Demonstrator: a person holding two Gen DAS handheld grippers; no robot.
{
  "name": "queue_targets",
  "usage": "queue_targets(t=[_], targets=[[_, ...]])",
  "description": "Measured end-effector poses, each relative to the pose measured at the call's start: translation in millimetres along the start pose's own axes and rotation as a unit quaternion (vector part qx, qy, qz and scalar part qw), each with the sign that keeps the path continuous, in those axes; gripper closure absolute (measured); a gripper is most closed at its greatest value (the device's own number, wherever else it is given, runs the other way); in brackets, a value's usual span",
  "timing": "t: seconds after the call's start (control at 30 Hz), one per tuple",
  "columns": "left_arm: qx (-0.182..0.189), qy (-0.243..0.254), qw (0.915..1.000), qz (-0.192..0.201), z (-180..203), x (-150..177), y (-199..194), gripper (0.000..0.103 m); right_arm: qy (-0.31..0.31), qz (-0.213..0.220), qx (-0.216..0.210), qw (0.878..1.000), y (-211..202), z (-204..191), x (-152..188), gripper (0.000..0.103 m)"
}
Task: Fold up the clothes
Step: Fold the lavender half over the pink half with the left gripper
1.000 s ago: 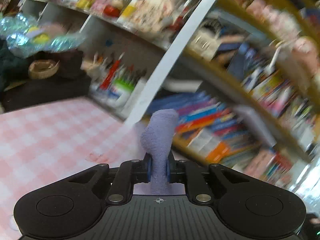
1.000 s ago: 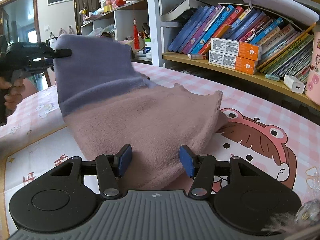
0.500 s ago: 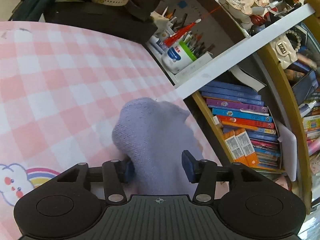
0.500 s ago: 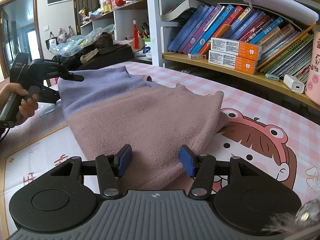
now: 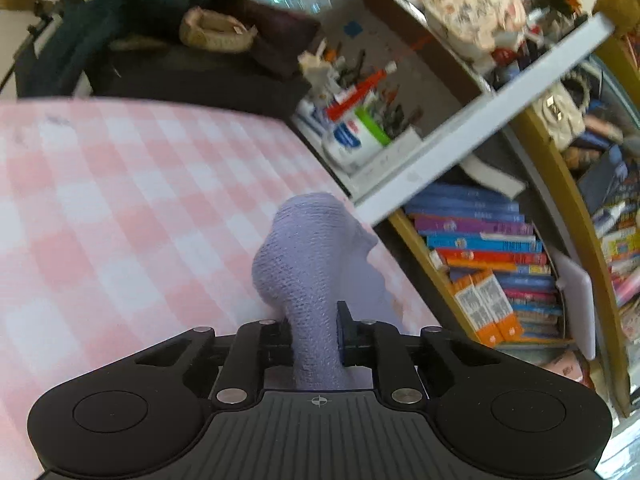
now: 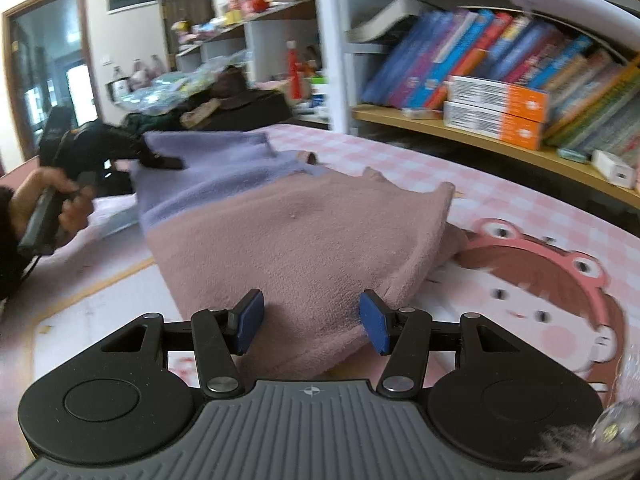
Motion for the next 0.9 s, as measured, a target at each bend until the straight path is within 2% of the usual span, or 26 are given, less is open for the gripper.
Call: queue_targets(t=[0.13,0.33,0.5,0.6,0.67,0.73,0.8,0.87,0.9], targets=[[-0.019,0.011,0.9997,0.014,-15,-14,-18,0.088,-0.044,0.009,-0.018,0.999,6,-27,-14,0.058],[-0.029,0.023,0.9990,0.027,-28,-25,-33,0.088,-0.032,0.010,-0.024,0.999,21,-23,-29,0.069],[-0.018,0.055,0.9976,0.038,-12,-24,-40,0.088,-0.019,-0.004,-0.031,0.999,29,-22,-21,0.072],[0.009,0.095,0.9941,0.052,22,-23,-54,0.088,-0.009,-0.007,-0.029,1.000,31,-21,-18,0.072],[0.032,0.133,0.9888,0.060,54,-17,-65,0.088,-0.004,-0.007,-0.031,1.000,31,-19,-17,0.072],[0.058,0.178,0.9801,0.065,90,-8,-77,0.088,-0.001,-0.007,-0.032,0.999,31,-19,-16,0.072],[0.083,0.268,0.9578,0.063,136,16,-87,0.087,0.000,-0.007,-0.032,0.999,31,-19,-16,0.072],[0.089,0.367,0.9247,0.045,175,54,-88,0.086,0.001,-0.008,-0.033,0.999,31,-19,-16,0.072],[0.081,0.428,0.9000,0.021,187,82,-81,0.081,0.002,-0.008,-0.033,0.999,31,-19,-16,0.072]])
Point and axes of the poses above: each gripper's, at about its wrist camera, not at the fingertips, and y roughly the way its jaws point, z to its right, x to its underside, the point moved 9 cm from there along y, roughly the way its jaws point, and after that the axes turned 1 degree about -z, right-handed, at the moved point
